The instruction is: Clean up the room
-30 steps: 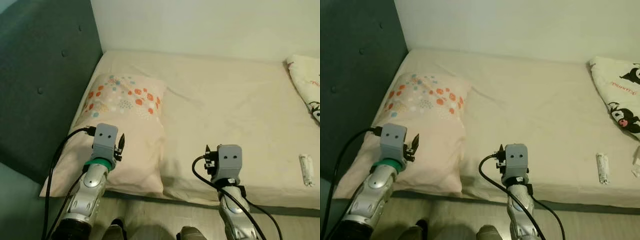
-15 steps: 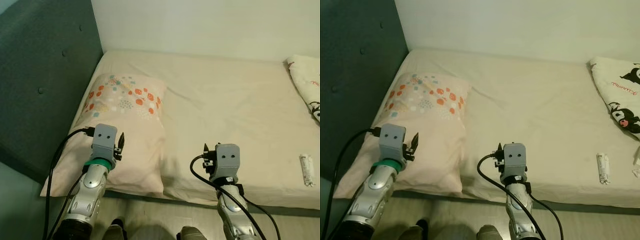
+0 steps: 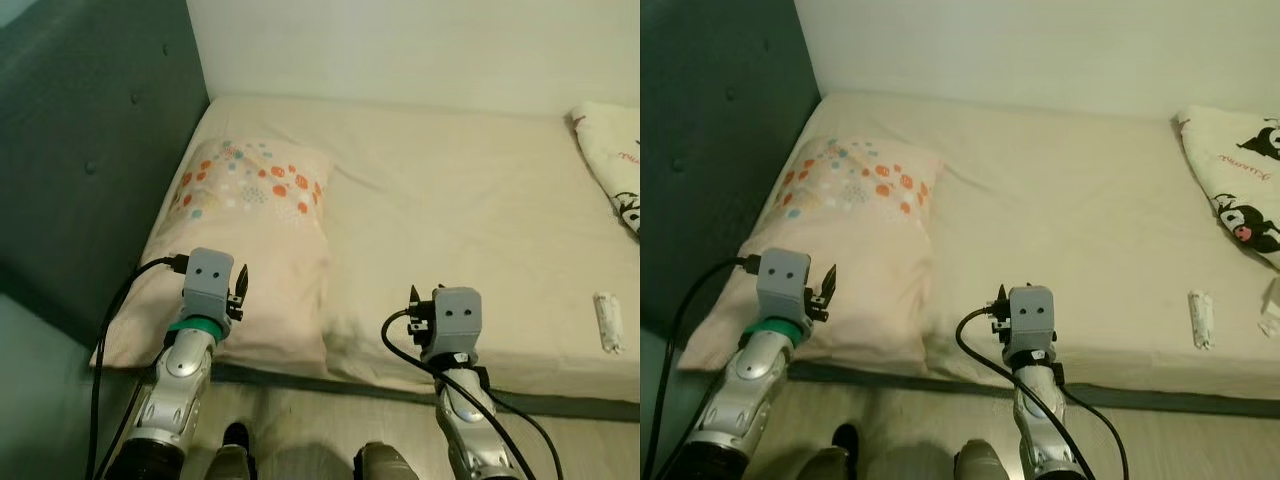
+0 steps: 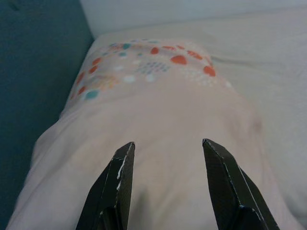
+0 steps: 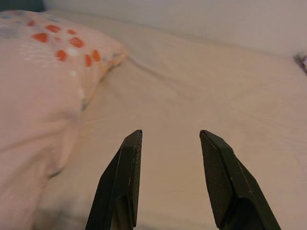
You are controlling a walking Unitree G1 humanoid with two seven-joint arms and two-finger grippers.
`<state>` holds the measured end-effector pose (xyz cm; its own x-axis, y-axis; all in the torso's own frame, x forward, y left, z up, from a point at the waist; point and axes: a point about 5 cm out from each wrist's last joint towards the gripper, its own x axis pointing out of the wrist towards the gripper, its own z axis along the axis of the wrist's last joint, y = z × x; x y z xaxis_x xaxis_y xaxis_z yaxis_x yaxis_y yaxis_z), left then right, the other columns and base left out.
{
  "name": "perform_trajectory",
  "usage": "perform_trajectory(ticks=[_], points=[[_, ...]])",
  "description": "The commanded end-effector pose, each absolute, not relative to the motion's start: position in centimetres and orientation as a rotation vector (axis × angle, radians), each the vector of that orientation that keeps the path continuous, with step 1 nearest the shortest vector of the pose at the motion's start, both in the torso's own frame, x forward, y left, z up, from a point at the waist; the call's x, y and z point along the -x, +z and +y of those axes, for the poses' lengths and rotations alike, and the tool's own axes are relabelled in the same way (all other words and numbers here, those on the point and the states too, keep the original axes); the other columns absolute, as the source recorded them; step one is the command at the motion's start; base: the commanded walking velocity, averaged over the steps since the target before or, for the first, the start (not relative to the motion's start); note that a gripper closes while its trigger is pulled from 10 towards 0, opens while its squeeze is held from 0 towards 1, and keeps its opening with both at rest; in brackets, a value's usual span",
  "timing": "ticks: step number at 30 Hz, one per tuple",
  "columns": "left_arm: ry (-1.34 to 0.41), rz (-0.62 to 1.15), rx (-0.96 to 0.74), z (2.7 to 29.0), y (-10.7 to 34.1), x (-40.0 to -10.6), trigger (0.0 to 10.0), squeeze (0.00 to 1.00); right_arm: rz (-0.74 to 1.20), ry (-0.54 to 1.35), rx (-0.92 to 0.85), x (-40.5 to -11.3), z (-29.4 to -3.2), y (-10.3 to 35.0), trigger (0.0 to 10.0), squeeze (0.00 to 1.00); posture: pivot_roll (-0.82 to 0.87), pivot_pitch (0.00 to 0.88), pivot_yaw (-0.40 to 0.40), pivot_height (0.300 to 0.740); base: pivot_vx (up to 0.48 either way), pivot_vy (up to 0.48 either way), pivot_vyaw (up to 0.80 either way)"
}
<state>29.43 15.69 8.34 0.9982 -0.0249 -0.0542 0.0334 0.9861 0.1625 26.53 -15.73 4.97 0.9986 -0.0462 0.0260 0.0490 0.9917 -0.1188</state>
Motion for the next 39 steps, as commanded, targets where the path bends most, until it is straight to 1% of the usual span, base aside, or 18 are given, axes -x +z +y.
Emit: perform_trajectory(ticks=[1, 34, 36, 39], points=[[-0.027, 0.081, -0.171, 15.92, 7.49, -28.84, 10.0, 0.0, -0.004, -0.052, 0.105, -26.23, -15.67, 4.41, 10.0, 0.0, -0.09, 0.015, 0.022, 0.735, -0.364, 0.0, 0.0], [-0.024, 0.088, -0.171, 15.89, 7.29, -28.95, 10.0, 0.0, 0.0, -0.045, 0.117, -26.31, -15.69, 4.14, 10.0, 0.0, -0.09, 0.018, 0.02, 0.735, -0.361, 0.0, 0.0], [-0.026, 0.1, -0.163, 15.89, 7.18, -28.97, 10.0, 0.0, 0.006, -0.045, 0.113, -26.35, -15.67, 4.07, 10.0, 0.0, -0.09, 0.017, 0.022, 0.735, 0.0, 0.0, 0.0], [-0.035, 0.122, -0.152, 15.87, 6.93, -28.95, 10.0, 0.0, 0.011, -0.044, 0.11, -26.38, -15.65, 3.99, 10.0, 0.0, -0.09, 0.016, 0.023, 0.735, 0.0, 0.0, -0.57]])
